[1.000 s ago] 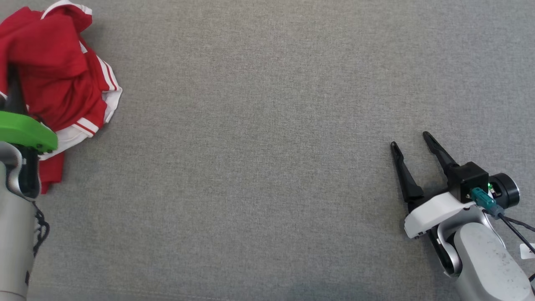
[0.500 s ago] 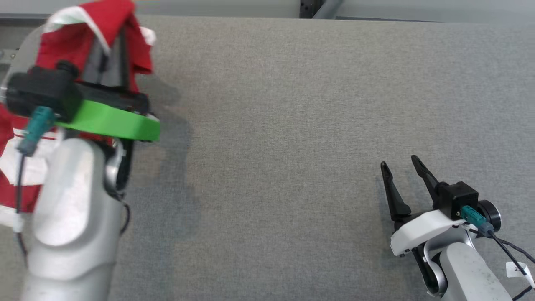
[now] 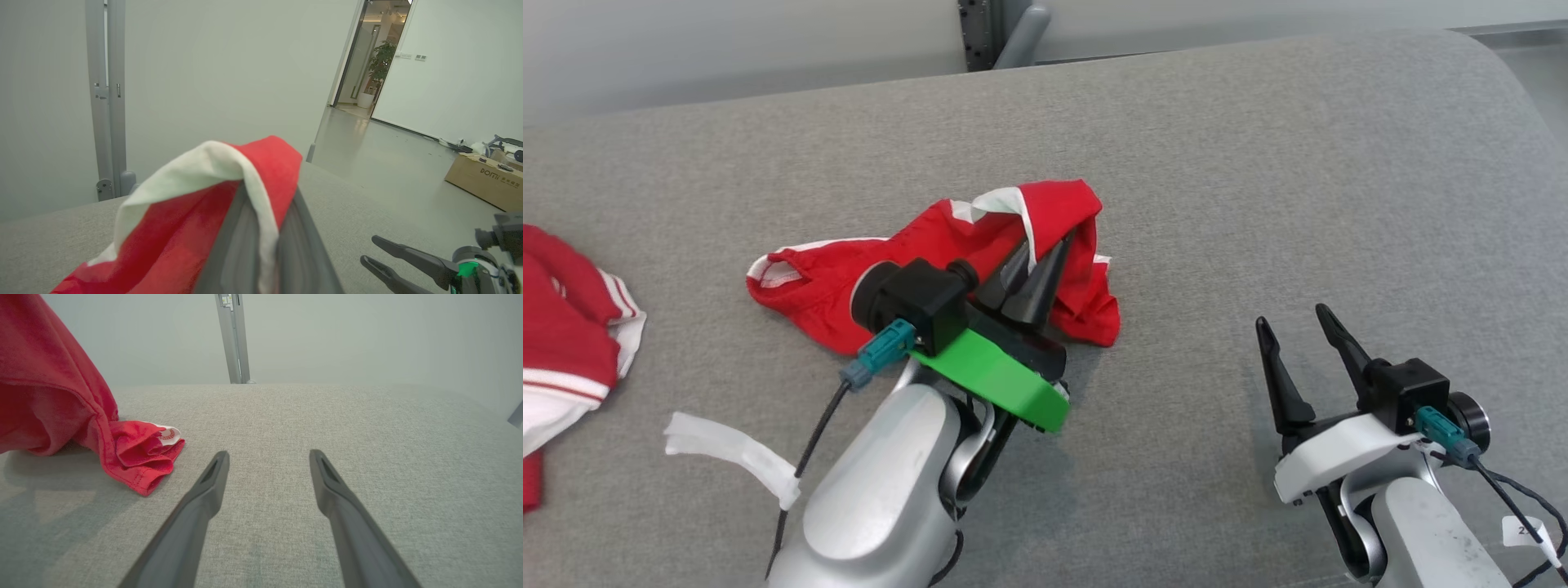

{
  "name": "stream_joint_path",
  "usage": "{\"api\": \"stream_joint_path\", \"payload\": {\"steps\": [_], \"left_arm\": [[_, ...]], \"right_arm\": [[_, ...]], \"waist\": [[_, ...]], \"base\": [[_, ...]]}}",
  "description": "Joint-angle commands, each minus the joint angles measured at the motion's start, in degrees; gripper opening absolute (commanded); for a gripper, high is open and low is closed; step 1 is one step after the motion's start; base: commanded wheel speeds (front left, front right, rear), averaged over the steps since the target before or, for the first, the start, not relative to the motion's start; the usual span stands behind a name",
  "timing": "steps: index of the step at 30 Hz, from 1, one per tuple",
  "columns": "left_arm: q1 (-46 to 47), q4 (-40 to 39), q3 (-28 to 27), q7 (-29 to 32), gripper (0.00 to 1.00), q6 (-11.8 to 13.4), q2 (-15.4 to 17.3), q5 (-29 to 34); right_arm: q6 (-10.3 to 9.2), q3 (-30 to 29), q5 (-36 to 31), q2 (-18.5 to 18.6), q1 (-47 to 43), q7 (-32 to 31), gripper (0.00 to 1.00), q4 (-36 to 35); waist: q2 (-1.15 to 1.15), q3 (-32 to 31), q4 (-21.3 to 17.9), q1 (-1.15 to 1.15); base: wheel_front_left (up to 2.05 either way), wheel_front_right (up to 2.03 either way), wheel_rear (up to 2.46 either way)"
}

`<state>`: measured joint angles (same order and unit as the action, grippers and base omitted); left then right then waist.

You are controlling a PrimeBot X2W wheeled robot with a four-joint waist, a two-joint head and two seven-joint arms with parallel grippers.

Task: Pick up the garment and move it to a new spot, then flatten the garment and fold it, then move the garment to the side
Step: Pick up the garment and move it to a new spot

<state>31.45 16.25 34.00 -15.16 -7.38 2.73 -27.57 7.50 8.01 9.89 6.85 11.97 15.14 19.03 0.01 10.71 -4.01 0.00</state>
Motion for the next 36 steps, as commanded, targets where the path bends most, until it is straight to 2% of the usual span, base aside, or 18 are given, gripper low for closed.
{"api": "stream_joint_path", "payload": {"steps": [1,3,10,11,12,13,15,20,26,36], "left_arm": [[-1.0,0.5,1.1,0.0,0.00,0.2,0.2,-1.0],[-1.1,0.9,3.1,0.0,0.00,0.2,0.3,-2.9],[-0.1,-2.3,3.6,0.0,0.00,1.4,0.3,-4.6],[-0.1,-2.4,3.5,0.0,0.04,1.8,0.3,-4.1],[-0.4,-1.7,3.7,0.0,0.49,2.1,0.3,-3.4],[-1.1,0.1,3.8,0.0,1.00,2.8,0.3,-2.9],[-1.9,2.8,3.4,0.0,1.00,3.8,0.3,-2.1],[-5.6,6.8,-0.8,0.0,1.00,4.5,0.3,1.0],[-13.1,7.2,-11.0,0.0,1.00,5.6,0.3,7.0],[-28.1,1.8,-27.3,0.0,1.00,5.0,0.3,14.2]], "right_arm": [[-0.02,0.4,-0.2,-0.1,0.6,0.0,1.00,-0.4],[-0.02,0.6,0.2,-0.2,1.1,0.0,1.00,-0.7],[-0.02,1.0,0.7,-0.8,1.5,0.0,1.00,-0.4],[-0.02,1.1,0.7,-0.8,1.7,0.0,1.00,-0.3],[-0.02,1.1,0.9,-0.9,1.7,0.0,1.00,-0.2],[-0.02,1.0,1.0,-1.0,1.7,0.0,1.00,0.0],[-0.02,1.1,1.0,-1.3,1.6,0.0,1.00,0.1],[-0.02,0.9,1.7,-1.7,0.8,0.0,1.00,0.4],[-0.02,0.8,2.1,-2.2,-0.9,0.0,1.00,0.5],[-0.02,1.0,2.1,-2.8,-4.7,0.0,1.00,0.6]], "waist": [[-0.01,0.7,-5.0,0.00],[-0.01,1.2,-6.1,0.00],[-0.01,1.2,-5.5,0.00],[-0.01,1.2,-5.3,0.00],[-0.01,1.1,-5.1,0.00],[-0.01,0.9,-4.8,0.00],[-0.01,0.3,-4.2,0.00],[-0.01,-1.8,-3.0,0.00],[-0.01,-5.1,-1.5,0.00],[-0.01,-10.1,0.0,0.00]], "base": [[0.00,0.00,0.00],[0.00,0.00,0.00],[0.00,0.00,0.00],[0.00,0.00,0.00],[0.00,0.00,0.00],[0.00,0.00,0.00],[0.00,0.00,0.00],[0.00,0.00,0.00],[0.00,0.00,0.00],[0.00,0.00,0.00]]}}
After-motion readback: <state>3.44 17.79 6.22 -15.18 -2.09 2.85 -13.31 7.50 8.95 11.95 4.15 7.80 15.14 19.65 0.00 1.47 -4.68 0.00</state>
